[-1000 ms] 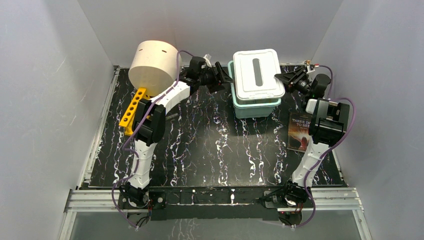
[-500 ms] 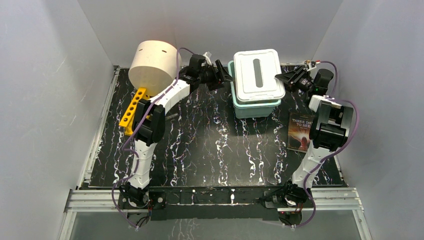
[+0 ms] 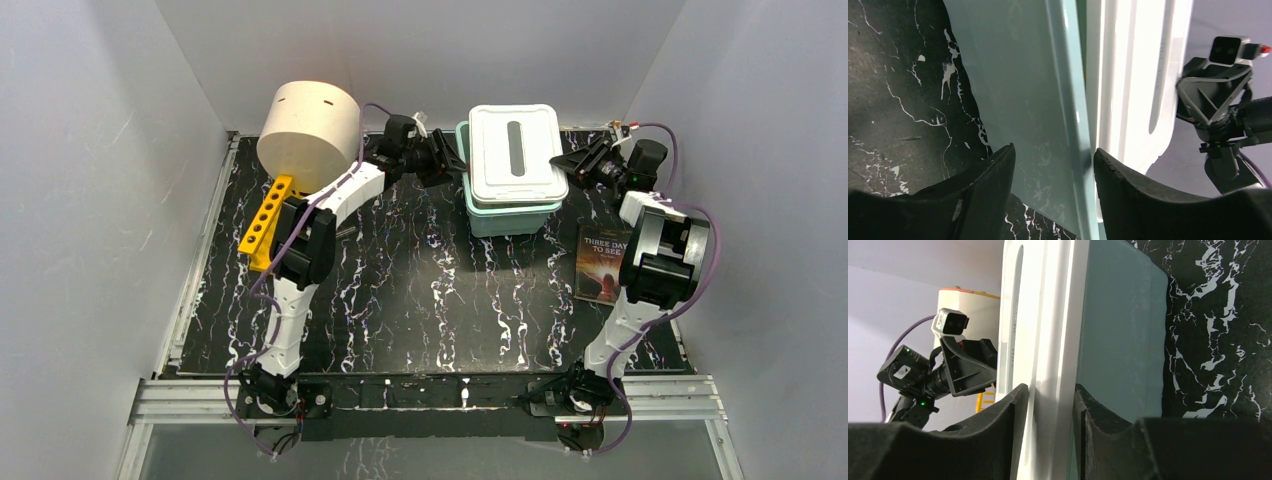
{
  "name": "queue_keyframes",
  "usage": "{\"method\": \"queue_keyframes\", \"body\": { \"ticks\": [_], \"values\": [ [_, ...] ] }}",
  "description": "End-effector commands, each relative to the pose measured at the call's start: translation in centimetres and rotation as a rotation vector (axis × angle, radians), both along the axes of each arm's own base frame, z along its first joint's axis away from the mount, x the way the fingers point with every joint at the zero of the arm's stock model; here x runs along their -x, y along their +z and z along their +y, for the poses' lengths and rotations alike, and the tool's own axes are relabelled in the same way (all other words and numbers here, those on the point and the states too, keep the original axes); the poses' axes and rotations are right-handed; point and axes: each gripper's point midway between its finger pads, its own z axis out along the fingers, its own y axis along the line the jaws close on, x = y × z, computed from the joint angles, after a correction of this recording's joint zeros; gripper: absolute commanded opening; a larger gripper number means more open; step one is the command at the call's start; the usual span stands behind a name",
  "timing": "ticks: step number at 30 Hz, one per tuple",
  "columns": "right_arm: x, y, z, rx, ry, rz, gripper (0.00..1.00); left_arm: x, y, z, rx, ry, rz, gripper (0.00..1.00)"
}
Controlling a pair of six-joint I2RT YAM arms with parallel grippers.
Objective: Organize the chemistry lab equipment
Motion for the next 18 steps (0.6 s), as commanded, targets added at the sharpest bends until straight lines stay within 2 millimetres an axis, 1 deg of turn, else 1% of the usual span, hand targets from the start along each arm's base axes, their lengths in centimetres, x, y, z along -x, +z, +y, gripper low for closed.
{"method": "queue_keyframes", "body": {
  "ticks": [1,3,5,9,13,18],
  "values": [
    [0.8,1.8,-0.1,0.080,0.022,-0.094,0.43,0.7,1.8,-1.1,0.014,-0.038,-0.020,0.53],
    [0.9,1.2,-0.2,0.094,0.012,-0.070,0.42,0.7,1.3,-0.8,-0.014,-0.028,-0.013,0.46],
    [1.1,0.5,-0.4,0.096,-0.004,-0.041,0.41,0.6,1.2,-0.5,-0.035,-0.018,-0.025,0.41],
    [1.7,-0.3,-0.2,0.066,-0.022,0.008,0.41,0.4,0.9,0.2,-0.091,-0.004,-0.036,0.29],
    [2.7,-0.5,0.7,0.009,-0.014,0.041,0.41,0.3,0.4,1.5,-0.177,0.015,-0.049,0.27],
    [4.2,-0.7,2.4,-0.030,0.005,0.073,0.40,0.5,0.8,3.5,-0.227,0.027,-0.048,0.27]
  ]
}}
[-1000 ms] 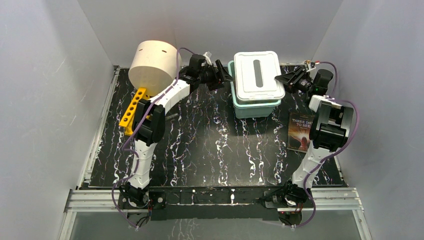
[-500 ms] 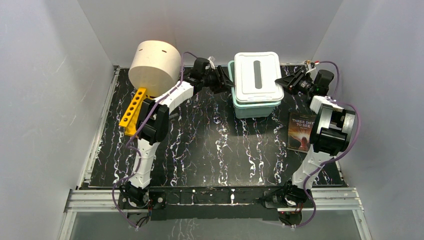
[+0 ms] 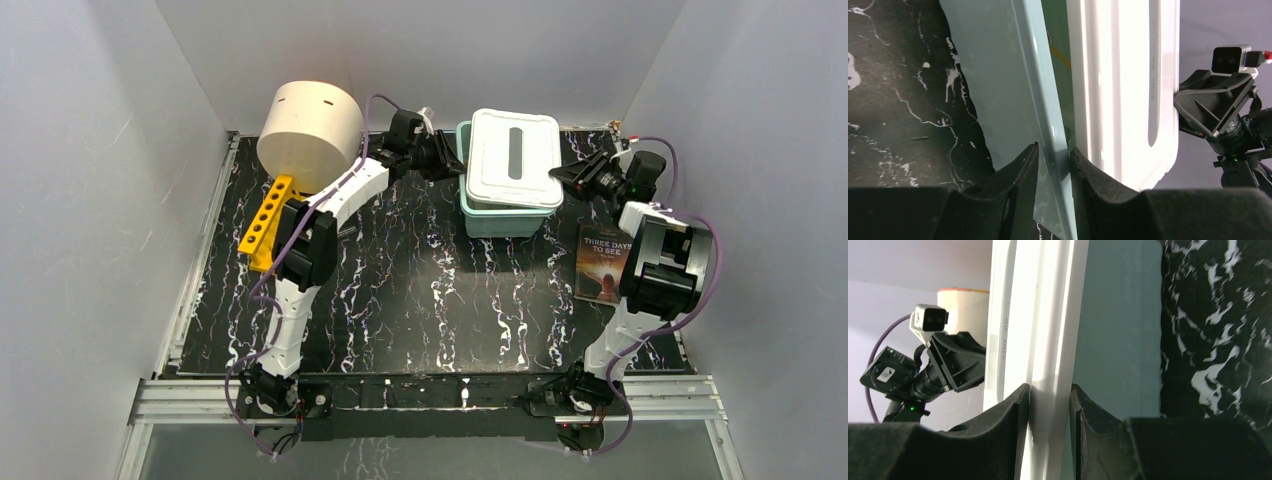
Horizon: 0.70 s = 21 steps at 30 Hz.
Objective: Organize the chemistry lab equipment
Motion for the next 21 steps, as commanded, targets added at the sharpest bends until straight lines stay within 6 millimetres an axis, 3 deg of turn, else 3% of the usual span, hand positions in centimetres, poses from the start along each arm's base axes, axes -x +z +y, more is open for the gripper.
{"method": "queue_keyframes", "body": {
  "ticks": [1,5,11,21],
  "values": [
    [1.9,0.6,2.2,-0.023,0.044,0.003,0.40,0.8,0.5,3.8,-0.125,0.037,0.015,0.27],
    [2.9,0.8,3.2,-0.025,0.071,-0.001,0.40,1.5,2.2,5.1,-0.112,0.027,-0.005,0.29],
    [3.5,1.4,3.9,-0.012,0.112,-0.030,0.40,2.3,5.5,5.3,-0.069,-0.016,-0.063,0.45],
    [1.8,2.0,4.4,0.086,0.200,-0.097,0.43,1.6,7.8,7.1,-0.046,0.035,-0.098,0.51]
  ]
}}
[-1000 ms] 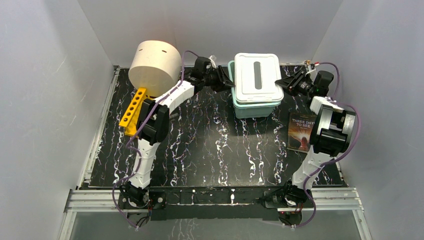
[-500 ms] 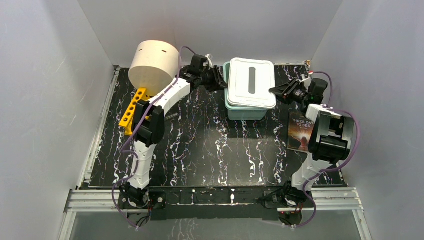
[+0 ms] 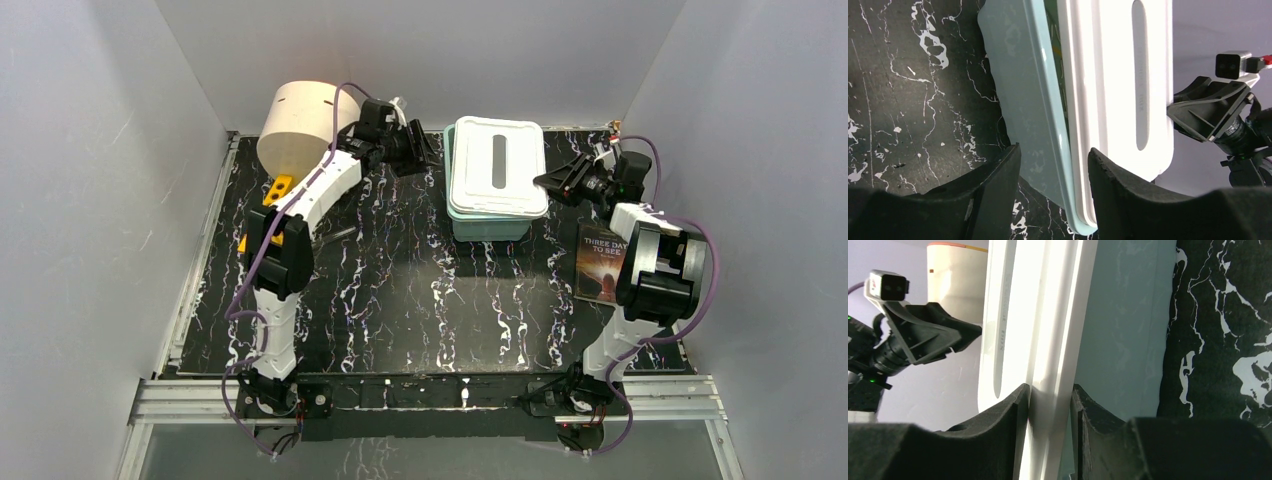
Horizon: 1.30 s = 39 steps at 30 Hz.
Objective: Organize the chemistry lab equipment
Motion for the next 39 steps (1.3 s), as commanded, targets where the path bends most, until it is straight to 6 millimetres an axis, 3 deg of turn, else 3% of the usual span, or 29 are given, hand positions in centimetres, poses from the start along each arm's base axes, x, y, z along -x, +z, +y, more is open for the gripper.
{"method": "queue_keyframes", "body": {
  "ticks": [1,18,27,34,39],
  "values": [
    [-1.0,1.8,0.5,0.072,0.085,-0.110,0.43,0.5,4.4,0.4,0.053,-0.012,-0.066,0.52],
    [-2.0,2.0,0.2,0.058,0.051,-0.123,0.60,1.1,1.9,-3.1,0.204,-0.069,0.078,0.69],
    [-2.1,2.1,-0.3,0.097,0.009,-0.121,0.66,2.4,-1.2,-4.6,0.135,-0.126,0.105,0.70],
    [-2.2,2.9,-0.4,0.103,0.003,-0.137,0.71,3.2,-3.1,-3.7,0.041,-0.100,0.129,0.69],
    [-2.4,2.7,-1.1,0.129,-0.056,-0.113,0.71,3.8,-3.4,-2.7,0.009,-0.079,0.133,0.67]
  ]
}}
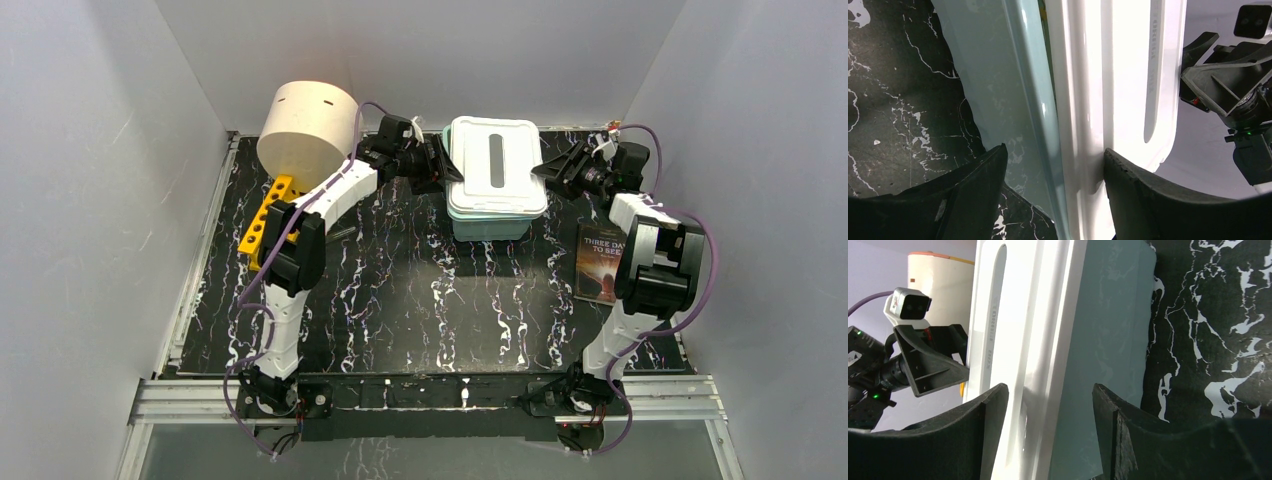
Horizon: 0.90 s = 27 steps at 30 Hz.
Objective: Organize the chemistry lab equipment
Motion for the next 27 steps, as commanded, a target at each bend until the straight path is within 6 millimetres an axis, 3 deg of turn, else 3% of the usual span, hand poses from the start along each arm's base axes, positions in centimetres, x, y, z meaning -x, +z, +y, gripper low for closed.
{"method": "queue_keyframes", "body": {
  "ticks": [1,8,27],
  "values": [
    [-0.3,2.8,-0.6,0.054,-0.057,-0.070,0.70,1.7,0.5,1.4,-0.063,0.004,0.009,0.66],
    [-0.2,2.4,-1.7,0.112,-0.126,-0.055,0.70,2.5,0.8,2.1,-0.075,0.037,0.025,0.63],
    [1.1,0.7,0.0,0.100,-0.006,-0.045,0.70,3.5,1.9,0.1,-0.001,-0.037,0.037,0.66]
  ]
}}
